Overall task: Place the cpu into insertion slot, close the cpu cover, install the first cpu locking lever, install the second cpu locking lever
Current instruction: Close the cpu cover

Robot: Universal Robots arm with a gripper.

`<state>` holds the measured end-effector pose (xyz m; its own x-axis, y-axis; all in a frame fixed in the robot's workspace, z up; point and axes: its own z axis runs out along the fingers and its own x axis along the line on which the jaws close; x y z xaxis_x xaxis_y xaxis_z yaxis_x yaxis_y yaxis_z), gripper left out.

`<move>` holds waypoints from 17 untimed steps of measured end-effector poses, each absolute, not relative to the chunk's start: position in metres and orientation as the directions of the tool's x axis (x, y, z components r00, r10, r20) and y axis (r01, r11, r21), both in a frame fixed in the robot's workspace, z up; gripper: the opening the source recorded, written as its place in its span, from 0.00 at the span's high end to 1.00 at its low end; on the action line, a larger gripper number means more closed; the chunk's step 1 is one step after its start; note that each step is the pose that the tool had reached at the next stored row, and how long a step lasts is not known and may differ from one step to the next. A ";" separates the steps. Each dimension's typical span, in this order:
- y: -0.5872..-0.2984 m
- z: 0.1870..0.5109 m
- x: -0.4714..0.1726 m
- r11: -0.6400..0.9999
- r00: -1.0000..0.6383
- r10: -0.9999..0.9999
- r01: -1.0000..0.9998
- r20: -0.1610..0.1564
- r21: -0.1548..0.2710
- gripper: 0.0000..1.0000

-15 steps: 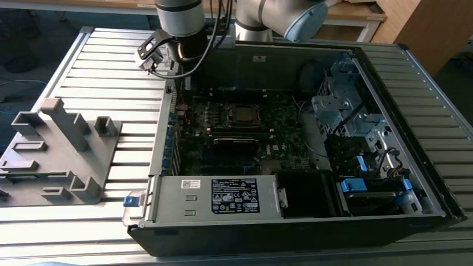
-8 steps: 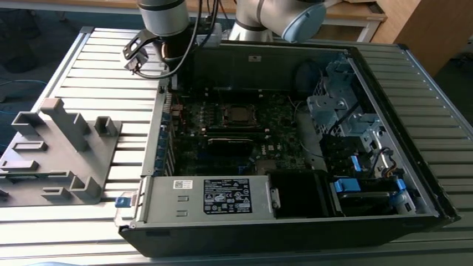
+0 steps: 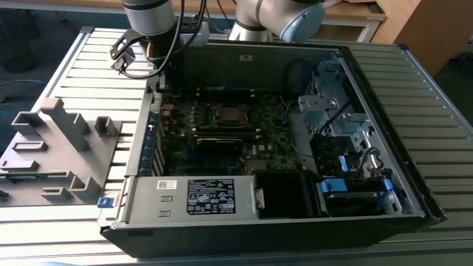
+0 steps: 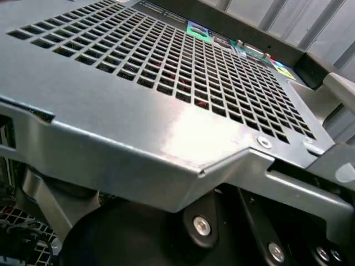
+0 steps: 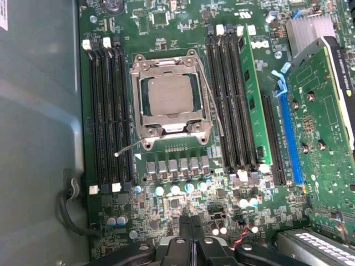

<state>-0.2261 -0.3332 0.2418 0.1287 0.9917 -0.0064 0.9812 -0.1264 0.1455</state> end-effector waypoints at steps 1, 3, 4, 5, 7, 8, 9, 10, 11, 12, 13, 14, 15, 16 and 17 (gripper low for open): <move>-0.333 0.242 -0.227 -0.127 0.129 0.992 0.981 -0.006 0.145 0.89; -0.333 0.242 -0.218 -0.127 0.129 0.992 0.981 -0.006 0.146 0.89; -0.333 0.241 -0.214 -0.127 0.129 0.992 0.981 -0.006 0.146 0.89; -0.333 0.241 -0.210 -0.127 0.129 0.992 0.981 -0.006 0.146 0.89; -0.333 0.241 -0.209 -0.127 0.130 0.992 0.981 -0.006 0.146 0.89; -0.333 0.241 -0.209 -0.127 0.130 0.992 0.981 -0.006 0.146 0.89; -0.333 0.241 -0.209 -0.127 0.129 0.992 0.981 -0.006 0.146 0.89; -0.333 0.241 -0.209 -0.127 0.129 0.992 0.981 -0.006 0.146 0.89; -0.333 0.241 -0.209 -0.127 0.130 0.992 0.981 -0.006 0.146 0.89; -0.333 0.241 -0.208 -0.127 0.129 0.992 0.981 -0.006 0.146 0.89; -0.333 0.241 -0.207 -0.127 0.130 0.992 0.981 -0.006 0.146 0.89; -0.333 0.241 -0.207 -0.127 0.129 0.992 0.981 -0.006 0.146 0.89; -0.333 0.241 -0.207 -0.127 0.130 0.992 0.981 -0.006 0.146 0.89; -0.333 0.241 -0.207 -0.127 0.129 0.992 0.981 -0.006 0.146 0.89; -0.333 0.241 -0.206 -0.127 0.129 0.992 0.981 -0.006 0.146 0.89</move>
